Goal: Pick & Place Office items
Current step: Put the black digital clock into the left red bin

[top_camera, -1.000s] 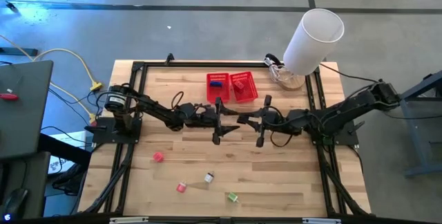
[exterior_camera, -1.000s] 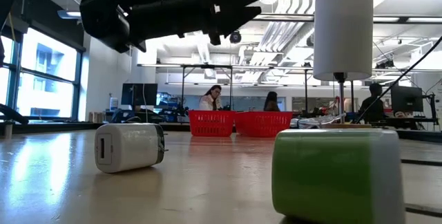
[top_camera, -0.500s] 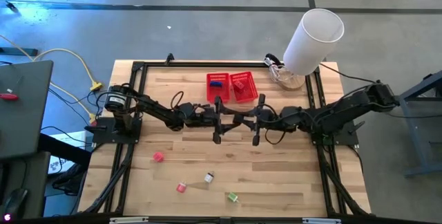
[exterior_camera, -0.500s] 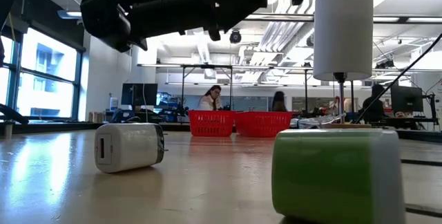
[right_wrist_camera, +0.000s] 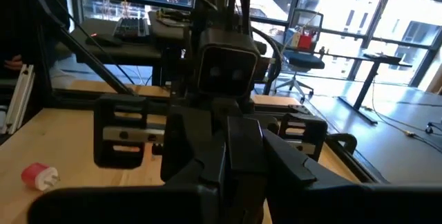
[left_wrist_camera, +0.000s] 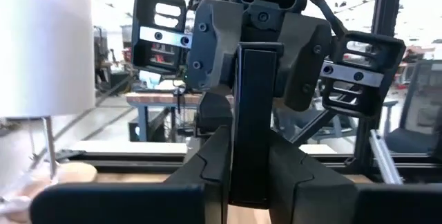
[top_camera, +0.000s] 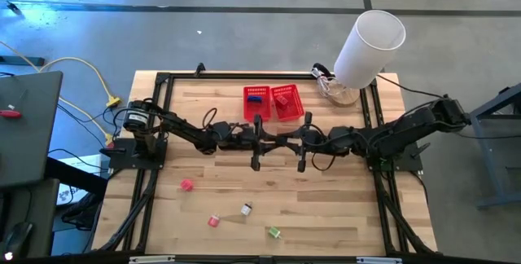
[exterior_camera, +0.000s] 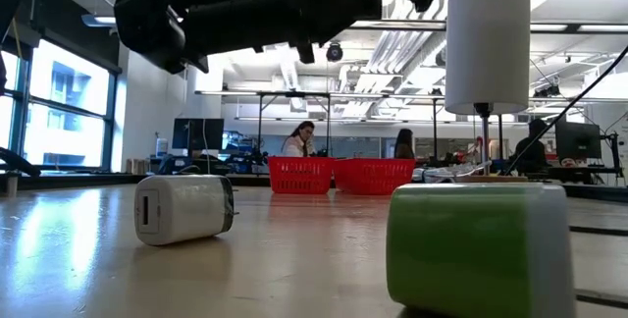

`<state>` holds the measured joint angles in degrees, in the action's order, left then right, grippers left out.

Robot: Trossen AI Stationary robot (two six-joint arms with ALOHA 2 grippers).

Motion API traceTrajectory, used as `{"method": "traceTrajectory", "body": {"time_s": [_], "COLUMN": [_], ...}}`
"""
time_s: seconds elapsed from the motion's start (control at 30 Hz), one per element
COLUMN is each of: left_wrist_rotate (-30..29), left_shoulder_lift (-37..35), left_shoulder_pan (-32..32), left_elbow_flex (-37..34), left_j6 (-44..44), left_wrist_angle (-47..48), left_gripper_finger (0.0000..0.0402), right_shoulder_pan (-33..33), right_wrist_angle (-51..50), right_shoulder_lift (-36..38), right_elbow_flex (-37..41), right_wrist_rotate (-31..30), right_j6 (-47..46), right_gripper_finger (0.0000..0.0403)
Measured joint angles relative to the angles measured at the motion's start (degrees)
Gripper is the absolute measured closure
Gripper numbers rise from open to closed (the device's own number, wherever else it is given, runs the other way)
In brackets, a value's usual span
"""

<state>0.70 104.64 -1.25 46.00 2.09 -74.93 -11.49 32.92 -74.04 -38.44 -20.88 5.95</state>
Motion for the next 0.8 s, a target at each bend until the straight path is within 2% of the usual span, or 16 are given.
{"method": "traceTrajectory", "body": {"time_s": [0.1,0.23,0.5,0.67,0.8], "left_wrist_rotate": [3.9,12.5,35.9,39.7,43.0], "left_shoulder_lift": [0.0,0.0,-0.2,-0.3,-0.3], "left_shoulder_pan": [1.2,3.3,9.6,10.9,10.9], "left_elbow_flex": [0.0,0.0,0.4,0.6,0.7], "left_j6": [3.5,10.8,31.5,40.0,42.6], "left_wrist_angle": [1.5,2.8,1.9,1.8,2.4], "left_gripper_finger": [0.0356,0.0355,0.0353,0.0352,0.0352], "right_shoulder_pan": [-0.2,-1.4,-3.8,-3.2,-2.1], "right_wrist_angle": [-1.8,-3.5,-3.7,-3.4,-1.6], "right_shoulder_lift": [0.0,0.0,0.1,0.1,0.2], "right_elbow_flex": [0.0,0.0,0.0,0.0,0.0], "right_wrist_rotate": [0.0,0.1,2.9,2.9,7.1], "right_j6": [-0.6,-0.5,2.8,3.4,3.8], "right_gripper_finger": [0.0324,0.0281,0.0181,0.0138,0.0122]}}
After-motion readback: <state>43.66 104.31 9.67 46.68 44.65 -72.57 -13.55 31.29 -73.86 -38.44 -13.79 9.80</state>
